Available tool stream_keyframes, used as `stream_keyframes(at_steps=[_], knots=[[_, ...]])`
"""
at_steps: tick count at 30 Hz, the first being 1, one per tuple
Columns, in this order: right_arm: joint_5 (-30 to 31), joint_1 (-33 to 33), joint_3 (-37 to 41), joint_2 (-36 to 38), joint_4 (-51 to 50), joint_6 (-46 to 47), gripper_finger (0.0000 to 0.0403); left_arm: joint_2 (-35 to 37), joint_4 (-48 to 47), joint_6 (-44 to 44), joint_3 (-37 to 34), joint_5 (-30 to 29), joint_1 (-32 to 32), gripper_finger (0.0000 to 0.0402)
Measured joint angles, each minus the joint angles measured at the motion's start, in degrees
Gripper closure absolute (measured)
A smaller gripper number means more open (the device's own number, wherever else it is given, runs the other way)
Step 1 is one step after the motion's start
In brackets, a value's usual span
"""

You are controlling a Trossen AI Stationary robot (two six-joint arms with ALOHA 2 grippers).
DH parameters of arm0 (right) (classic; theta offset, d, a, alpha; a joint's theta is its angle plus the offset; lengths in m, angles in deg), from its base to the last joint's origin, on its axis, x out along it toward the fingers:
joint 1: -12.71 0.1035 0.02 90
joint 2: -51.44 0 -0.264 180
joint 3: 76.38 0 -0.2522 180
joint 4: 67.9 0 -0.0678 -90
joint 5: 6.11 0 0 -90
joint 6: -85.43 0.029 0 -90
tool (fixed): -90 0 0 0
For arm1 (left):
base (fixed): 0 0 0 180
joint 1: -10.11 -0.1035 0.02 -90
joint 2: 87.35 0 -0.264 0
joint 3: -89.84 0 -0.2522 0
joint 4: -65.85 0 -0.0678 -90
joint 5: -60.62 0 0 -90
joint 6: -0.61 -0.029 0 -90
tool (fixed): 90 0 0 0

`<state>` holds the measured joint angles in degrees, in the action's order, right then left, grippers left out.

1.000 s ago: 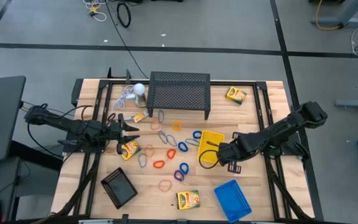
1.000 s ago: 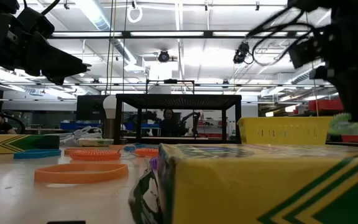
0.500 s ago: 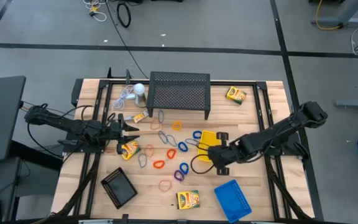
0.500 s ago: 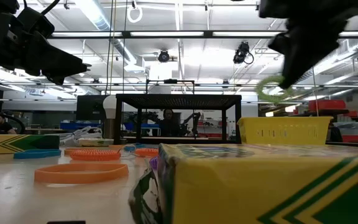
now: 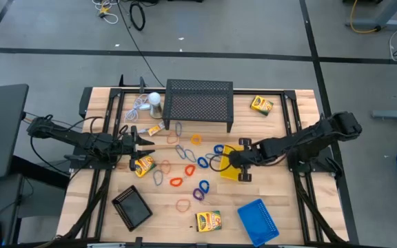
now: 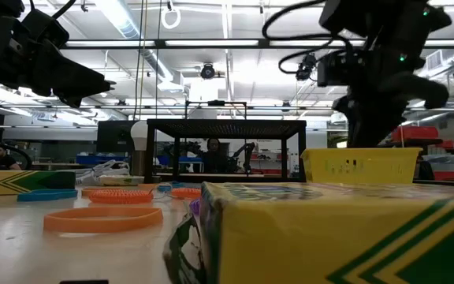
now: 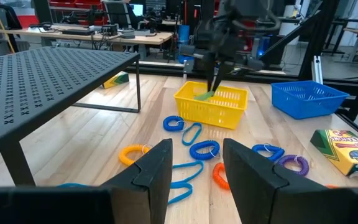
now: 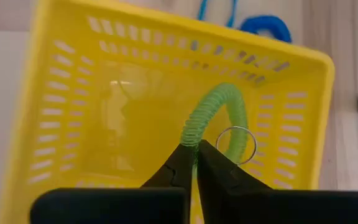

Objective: Pick & Place Office Desk Supplies
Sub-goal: Put the green spring keychain into the yellow basket, then adjust the yellow basket on the table

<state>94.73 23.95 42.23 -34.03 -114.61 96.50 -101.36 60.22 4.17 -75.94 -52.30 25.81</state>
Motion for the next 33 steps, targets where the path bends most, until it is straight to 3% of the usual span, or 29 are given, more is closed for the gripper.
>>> stream_keyframes(at_steps=[9, 14, 17, 23, 33], knots=[[-1.71, -2.24, 0.26, 0.00, 2.35, -2.98, 0.0261, 0.01, 0.01, -0.05, 0.00, 0.00, 0.01, 0.0253], [-3.07, -2.92, 0.26, 0.00, 4.31, -4.56, 0.0236, 0.01, 0.01, -0.17, 0.01, 0.00, -0.01, 0.0253], [-4.72, -3.52, 0.26, 0.00, 4.25, -4.72, 0.0263, 0.00, 0.00, -0.16, 0.00, -0.02, 0.00, 0.0253], [-8.19, -4.87, 0.26, 0.00, 3.41, -4.48, 0.0391, 0.01, 0.01, -0.16, 0.01, -0.20, 0.00, 0.0253], [-9.71, -5.11, 0.26, 0.00, -3.26, -3.36, 0.0400, 0.01, 0.01, -0.14, 0.01, -0.22, 0.01, 0.0253]])
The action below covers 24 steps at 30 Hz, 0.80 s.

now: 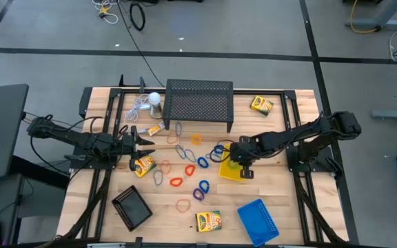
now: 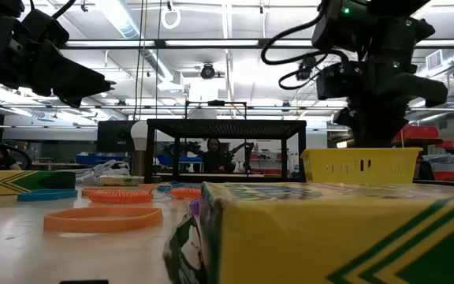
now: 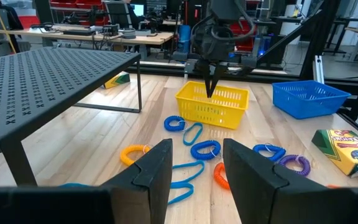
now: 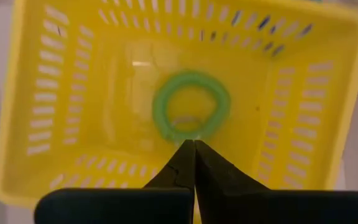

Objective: Pick & Place Office Desk Supplies
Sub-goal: Adjust the yellow basket on the table

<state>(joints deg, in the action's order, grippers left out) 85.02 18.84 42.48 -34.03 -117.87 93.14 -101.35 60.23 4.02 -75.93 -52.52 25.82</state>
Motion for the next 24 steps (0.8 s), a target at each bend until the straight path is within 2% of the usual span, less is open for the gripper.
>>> stream_keyframes(at_steps=[14, 24], knots=[[0.28, 0.00, -5.37, 0.00, -14.70, 1.90, 0.0402, -0.01, -0.02, 0.00, -0.01, -0.02, -0.01, 0.0253], [0.78, 0.15, -5.51, 0.00, -21.60, 5.44, 0.0403, 0.00, -0.04, -0.30, 0.00, -0.02, 0.00, 0.0253]])
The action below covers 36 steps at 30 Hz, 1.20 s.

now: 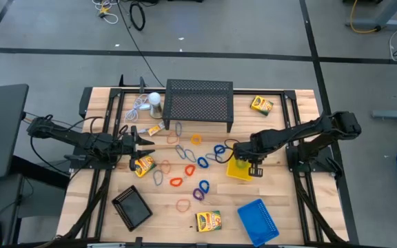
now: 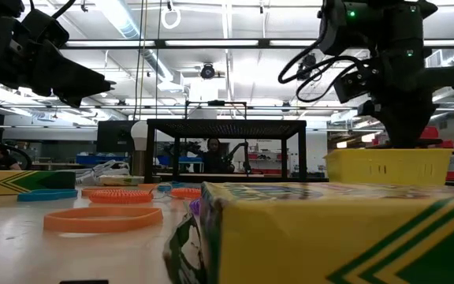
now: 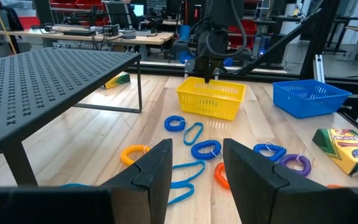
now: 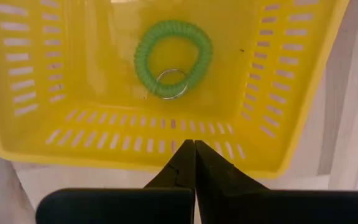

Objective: Pick & Place Office Desk Supplies
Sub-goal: Adjust the yellow basket on the table, then put the blue spring keychain into the yellow basket

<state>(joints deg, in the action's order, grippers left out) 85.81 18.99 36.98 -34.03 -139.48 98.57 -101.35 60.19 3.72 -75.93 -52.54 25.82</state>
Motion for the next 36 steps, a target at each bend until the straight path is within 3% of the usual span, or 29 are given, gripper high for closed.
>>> stream_keyframes(at_steps=[3, 10, 22, 27, 36], knots=[[1.44, 0.02, 0.01, 0.00, 0.95, -0.21, 0.0403, -0.01, 0.00, 0.00, -0.01, 0.01, -0.01, 0.0253], [1.66, -0.13, -2.80, 0.00, 13.31, -7.80, 0.0389, 0.00, 0.00, -0.15, -0.01, 0.00, 0.00, 0.0253], [6.44, -1.67, -4.22, -3.34, 26.90, -23.16, 0.0252, 0.00, 0.13, -0.81, 0.00, 0.00, 0.00, 0.0253], [7.33, -3.56, -5.61, -10.12, 26.70, -26.28, 0.0225, -0.01, 0.35, -1.05, -0.02, 0.01, 0.00, 0.0253], [5.83, -6.66, -16.14, -20.24, 16.92, -30.57, 0.0223, 0.00, 0.44, -1.05, -0.01, 0.02, 0.00, 0.0253]])
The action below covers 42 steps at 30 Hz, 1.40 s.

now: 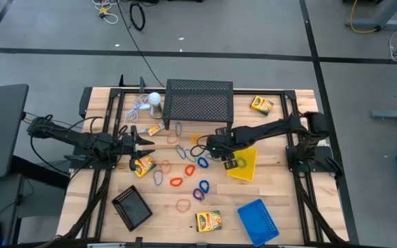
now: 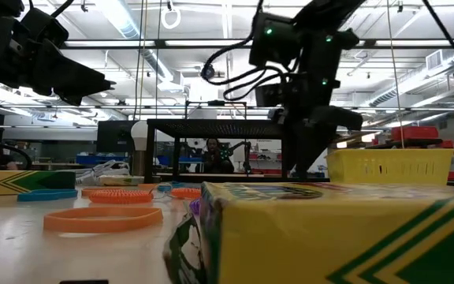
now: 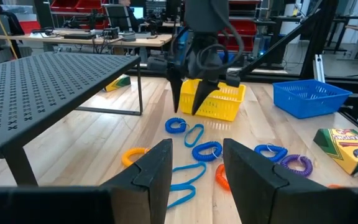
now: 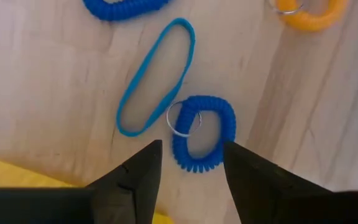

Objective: Pick & Place Office Desk Supplies
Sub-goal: Put the blue spring keychain into the yellow basket

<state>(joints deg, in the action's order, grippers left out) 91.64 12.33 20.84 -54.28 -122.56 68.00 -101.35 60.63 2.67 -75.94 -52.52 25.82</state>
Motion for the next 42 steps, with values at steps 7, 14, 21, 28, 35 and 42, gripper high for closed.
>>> stream_keyframes(at_steps=[7, 14, 21, 28, 35, 42], knots=[[-4.74, -1.51, -1.15, -2.38, -2.22, -1.16, 0.0223, -0.02, -0.27, -0.10, 0.01, 0.02, -0.01, 0.0253], [-5.05, -1.47, -1.09, -2.46, 0.34, -2.22, 0.0230, -0.02, -0.42, -0.19, 0.00, 0.02, 0.00, 0.0253], [-5.29, -1.47, -1.11, -5.10, 0.81, -3.75, 0.0259, 0.00, -0.35, -0.17, 0.01, 0.02, -0.02, 0.0253], [-5.46, -1.42, -1.28, -5.79, 1.20, -4.99, 0.0287, 0.00, -0.31, -0.17, 0.01, 0.02, -0.02, 0.0253], [-5.35, -0.76, -1.37, -5.85, 0.58, -4.53, 0.0387, 0.00, -0.36, -0.46, 0.00, 0.02, -0.02, 0.0253], [-0.11, 1.89, -4.86, -6.33, -1.26, -3.83, 0.0391, -0.01, -0.37, -0.20, 0.01, 0.02, -0.02, 0.0253]])
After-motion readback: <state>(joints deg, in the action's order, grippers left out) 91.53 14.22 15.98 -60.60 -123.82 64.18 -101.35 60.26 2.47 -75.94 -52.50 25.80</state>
